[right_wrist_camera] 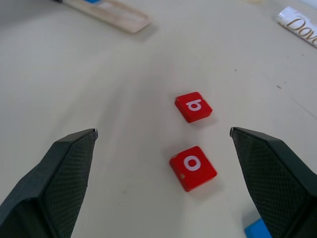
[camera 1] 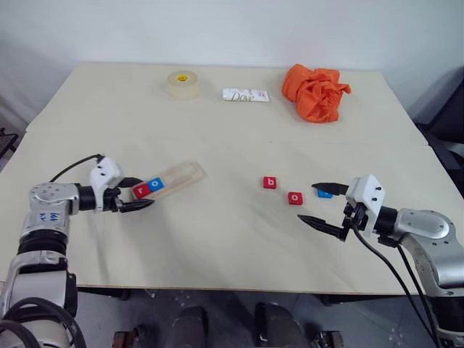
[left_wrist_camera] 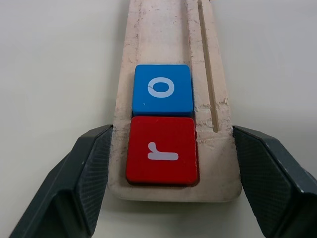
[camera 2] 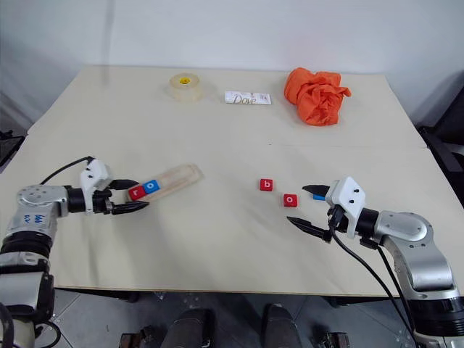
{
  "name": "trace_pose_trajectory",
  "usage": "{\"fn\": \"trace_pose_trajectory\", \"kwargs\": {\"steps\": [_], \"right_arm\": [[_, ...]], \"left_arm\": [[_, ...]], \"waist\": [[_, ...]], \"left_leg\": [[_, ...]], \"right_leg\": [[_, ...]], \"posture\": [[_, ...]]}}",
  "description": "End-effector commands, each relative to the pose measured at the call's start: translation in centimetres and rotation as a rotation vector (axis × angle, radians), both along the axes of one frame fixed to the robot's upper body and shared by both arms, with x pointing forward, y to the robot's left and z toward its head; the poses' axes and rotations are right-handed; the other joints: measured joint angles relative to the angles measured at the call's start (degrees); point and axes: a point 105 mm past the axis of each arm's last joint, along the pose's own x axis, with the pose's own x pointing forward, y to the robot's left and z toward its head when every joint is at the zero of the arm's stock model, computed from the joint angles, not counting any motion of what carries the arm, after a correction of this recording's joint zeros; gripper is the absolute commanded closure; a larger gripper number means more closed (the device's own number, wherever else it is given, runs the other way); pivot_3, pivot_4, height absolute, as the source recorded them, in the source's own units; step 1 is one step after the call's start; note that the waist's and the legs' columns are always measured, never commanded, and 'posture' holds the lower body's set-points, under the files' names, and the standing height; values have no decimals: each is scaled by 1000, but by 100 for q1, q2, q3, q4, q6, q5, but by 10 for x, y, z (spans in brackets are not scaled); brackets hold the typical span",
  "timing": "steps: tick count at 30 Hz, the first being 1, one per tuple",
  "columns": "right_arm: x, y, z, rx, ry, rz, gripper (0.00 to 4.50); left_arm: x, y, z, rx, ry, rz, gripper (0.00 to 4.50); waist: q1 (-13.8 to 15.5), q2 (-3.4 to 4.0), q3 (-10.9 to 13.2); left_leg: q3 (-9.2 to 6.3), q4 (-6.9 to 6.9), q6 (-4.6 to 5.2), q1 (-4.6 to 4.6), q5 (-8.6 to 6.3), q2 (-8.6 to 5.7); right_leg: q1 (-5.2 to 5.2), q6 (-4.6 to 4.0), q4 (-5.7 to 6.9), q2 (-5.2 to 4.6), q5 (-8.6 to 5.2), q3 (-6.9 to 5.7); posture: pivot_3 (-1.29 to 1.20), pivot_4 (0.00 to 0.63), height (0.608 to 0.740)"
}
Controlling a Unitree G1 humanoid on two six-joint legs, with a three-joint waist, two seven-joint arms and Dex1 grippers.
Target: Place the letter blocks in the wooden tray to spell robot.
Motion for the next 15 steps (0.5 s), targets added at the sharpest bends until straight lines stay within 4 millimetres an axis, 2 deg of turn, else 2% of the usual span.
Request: {"fn": "trace_pose_trajectory", "kwargs": {"steps": [1,7,11,15], "right_arm": [[1,-2,6,-7,-35,17,0],[-5,-11,1,-53,7,51,0],[-21,-25,-8,-110,73,96,0],[-22,-27,-10,-114,77,90,0]], "left_arm": [[-8,-28,25,-6,-78,-106,1107],[-27,-67,23,14,-57,-242,1107],[-39,-99,22,13,-71,-329,1107],[-45,-112,16,18,-67,-358,1107]], "waist": [[-4,0,0],[-11,2,1],[25,1,1],[10,1,1]], "left_leg": [[0,0,0,0,0,0],[0,0,0,2,0,0],[-1,0,0,2,0,0],[-2,7,2,1,-1,-3]], "right_leg": [[0,0,0,0,0,1],[0,0,0,1,0,3],[1,0,-2,1,0,3],[4,3,-5,0,2,5]], "posture": [[0,150,740],[0,150,740],[0,150,740],[0,150,740]]}}
